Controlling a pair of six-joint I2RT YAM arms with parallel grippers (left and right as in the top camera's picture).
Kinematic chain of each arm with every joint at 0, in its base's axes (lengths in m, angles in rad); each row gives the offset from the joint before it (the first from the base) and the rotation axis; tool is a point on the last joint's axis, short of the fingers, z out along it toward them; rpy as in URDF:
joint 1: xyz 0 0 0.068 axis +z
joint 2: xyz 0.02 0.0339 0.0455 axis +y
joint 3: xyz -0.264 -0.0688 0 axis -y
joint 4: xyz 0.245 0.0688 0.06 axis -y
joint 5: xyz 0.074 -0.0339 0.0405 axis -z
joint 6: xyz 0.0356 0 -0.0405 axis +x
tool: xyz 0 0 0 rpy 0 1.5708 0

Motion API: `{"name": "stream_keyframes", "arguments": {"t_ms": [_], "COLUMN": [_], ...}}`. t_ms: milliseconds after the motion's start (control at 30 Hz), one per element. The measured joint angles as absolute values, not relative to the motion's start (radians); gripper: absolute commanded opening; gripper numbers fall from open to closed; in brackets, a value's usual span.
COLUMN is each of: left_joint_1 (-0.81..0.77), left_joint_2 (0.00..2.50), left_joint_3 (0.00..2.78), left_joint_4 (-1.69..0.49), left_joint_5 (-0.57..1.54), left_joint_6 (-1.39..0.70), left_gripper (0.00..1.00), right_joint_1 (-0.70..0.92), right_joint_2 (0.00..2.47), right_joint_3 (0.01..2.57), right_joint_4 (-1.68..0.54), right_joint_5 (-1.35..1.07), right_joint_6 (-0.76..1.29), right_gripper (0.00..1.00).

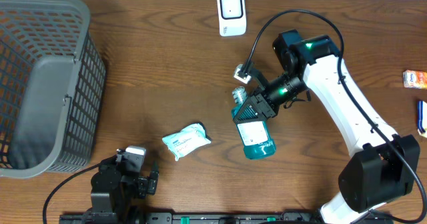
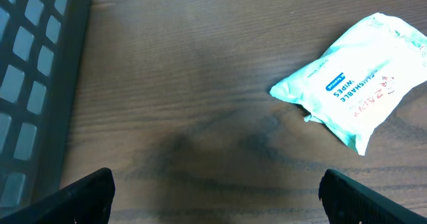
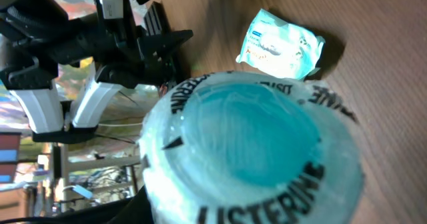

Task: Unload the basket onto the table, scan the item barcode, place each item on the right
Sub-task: 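Lift the bottle upright with the right gripper toward the scanner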

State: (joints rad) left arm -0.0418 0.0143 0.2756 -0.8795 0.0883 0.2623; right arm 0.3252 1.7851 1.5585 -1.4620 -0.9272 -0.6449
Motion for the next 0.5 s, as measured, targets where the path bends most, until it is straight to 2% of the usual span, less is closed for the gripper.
{"name": "stream_keyframes", "arguments": {"t_ms": [133, 267, 367, 500], "left_joint_1": [-0.042, -0.042, -0.042, -0.042], "left_joint_2": [0.014, 0.014, 0.014, 0.014], "left_joint_3": [0.276, 0.276, 0.276, 0.276], "left_joint_4": [-0.879, -0.879, -0.879, -0.879], "left_joint_5": [0.088, 0.088, 0.088, 0.088], "left_joint_6": [0.262, 0.262, 0.262, 0.262], "left_gripper": [0.98, 0.98, 0.98, 0.98], "right_joint_1": [0.332, 0.368, 0.422, 0.508], "right_joint_2": [1.785, 1.785, 1.785, 1.785], "right_joint_3": [1.559, 1.559, 1.559, 1.559], "right_joint_4": [-1.414, -1.267, -1.176, -1.124], "right_joint_5": [-0.904, -0.738, -0.455, -0.105], "right_joint_6": [-0.631, -0.440, -0.186, 0.028], "right_gripper": [0.01, 0.01, 0.01, 0.01]}}
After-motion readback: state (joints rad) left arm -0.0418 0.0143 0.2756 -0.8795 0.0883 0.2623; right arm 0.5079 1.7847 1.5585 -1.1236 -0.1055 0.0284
